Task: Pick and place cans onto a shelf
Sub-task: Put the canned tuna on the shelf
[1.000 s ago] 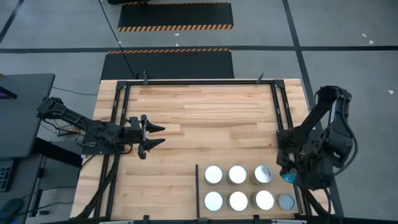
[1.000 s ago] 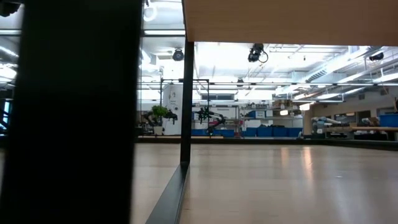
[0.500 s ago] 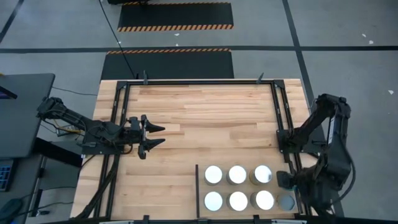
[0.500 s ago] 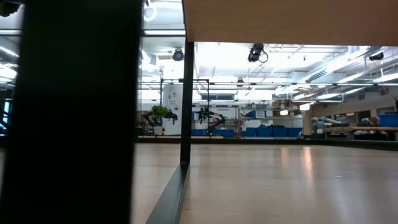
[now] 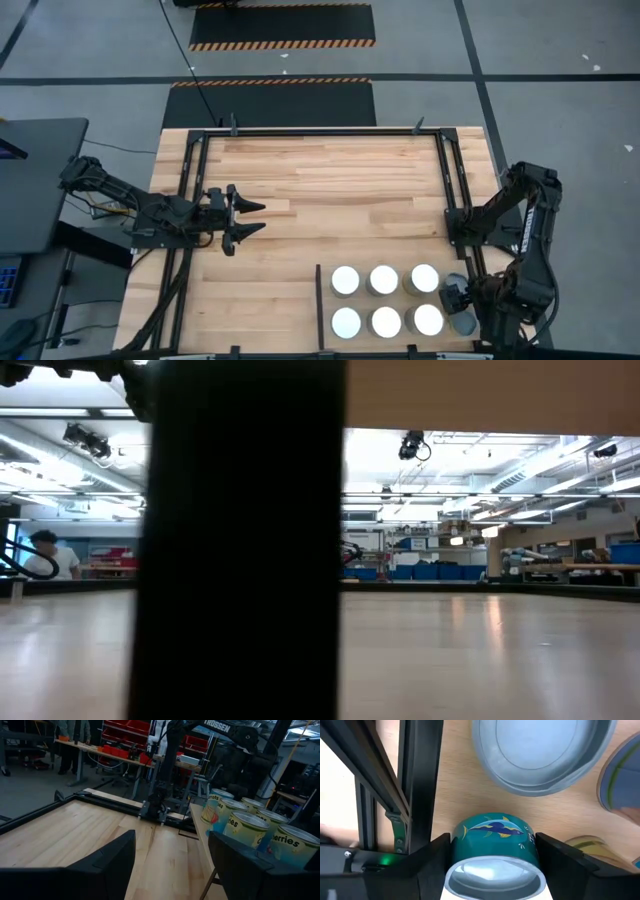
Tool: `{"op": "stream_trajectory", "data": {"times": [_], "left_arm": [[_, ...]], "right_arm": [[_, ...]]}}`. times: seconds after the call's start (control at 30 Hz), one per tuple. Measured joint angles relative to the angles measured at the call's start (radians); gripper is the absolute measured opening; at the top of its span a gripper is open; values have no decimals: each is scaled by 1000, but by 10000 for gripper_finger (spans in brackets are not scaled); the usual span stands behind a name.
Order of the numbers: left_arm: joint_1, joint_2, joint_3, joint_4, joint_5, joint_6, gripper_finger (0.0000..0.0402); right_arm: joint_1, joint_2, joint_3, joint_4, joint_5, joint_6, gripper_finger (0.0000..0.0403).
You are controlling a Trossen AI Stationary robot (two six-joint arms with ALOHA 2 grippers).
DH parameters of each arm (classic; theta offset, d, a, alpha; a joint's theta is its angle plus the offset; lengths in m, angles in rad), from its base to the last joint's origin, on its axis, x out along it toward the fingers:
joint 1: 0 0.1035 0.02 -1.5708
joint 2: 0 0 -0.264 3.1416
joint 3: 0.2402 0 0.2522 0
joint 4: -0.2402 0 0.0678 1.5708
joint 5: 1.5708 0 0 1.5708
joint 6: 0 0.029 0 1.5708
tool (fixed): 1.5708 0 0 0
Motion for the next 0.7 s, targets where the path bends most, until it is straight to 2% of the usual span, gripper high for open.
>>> {"op": "stream_trajectory", "data": {"times": [0.23, 0.7], "left_arm": [[0, 0, 0, 0, 0, 0, 256], [0, 0, 0, 0, 0, 0, 256]], "right_arm": [[0, -1, -1, 0, -3, -11, 279], [-1, -1, -2, -19, -8, 24, 321]]}}
